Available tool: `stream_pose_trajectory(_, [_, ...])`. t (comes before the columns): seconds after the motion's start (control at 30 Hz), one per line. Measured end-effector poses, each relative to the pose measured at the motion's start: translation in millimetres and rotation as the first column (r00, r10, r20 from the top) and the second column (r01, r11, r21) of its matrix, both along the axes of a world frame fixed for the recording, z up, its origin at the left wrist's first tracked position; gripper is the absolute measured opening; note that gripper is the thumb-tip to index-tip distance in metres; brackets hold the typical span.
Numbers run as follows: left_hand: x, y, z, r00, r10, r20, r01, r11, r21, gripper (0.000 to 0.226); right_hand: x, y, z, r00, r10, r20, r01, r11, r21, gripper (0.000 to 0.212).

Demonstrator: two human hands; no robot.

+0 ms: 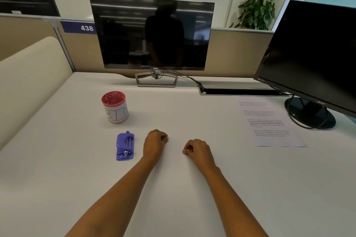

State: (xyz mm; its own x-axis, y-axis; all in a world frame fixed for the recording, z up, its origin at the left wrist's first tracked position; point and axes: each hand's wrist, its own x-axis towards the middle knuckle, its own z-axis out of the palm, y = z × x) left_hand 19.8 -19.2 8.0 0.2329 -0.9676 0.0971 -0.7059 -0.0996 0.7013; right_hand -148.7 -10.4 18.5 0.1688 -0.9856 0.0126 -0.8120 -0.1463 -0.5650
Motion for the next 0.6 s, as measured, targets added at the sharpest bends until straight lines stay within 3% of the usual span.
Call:
stream_pose_trajectory(0.3, [-4.2, -6.6, 5.3, 1.0, -0.01, 0.03, 0.009, 0.999, 0.04, 0.021, 6.8, -3.0, -1.2, 0.988, 0.057, -0.146, -0.047, 0.996, 0.072, 0.016])
stream_pose_trajectory(0.5, [-6.4, -17.5, 10.8, 0.996, -0.018, 0.088, 0.007, 0.992, 0.125, 0.02, 3.4, -1.8, -2.8, 0.988, 0.094, -0.126, -0.08, 0.99, 0.114, 0.025])
stream_pose_trajectory(0.6, [-7.1, -24.6, 17.7, 0.989, -0.057, 0.139, 0.027, 0.978, 0.206, 0.02, -1.7, -1.9, -0.7, 0.992, 0.101, -0.071, -0.093, 0.99, 0.107, 0.019])
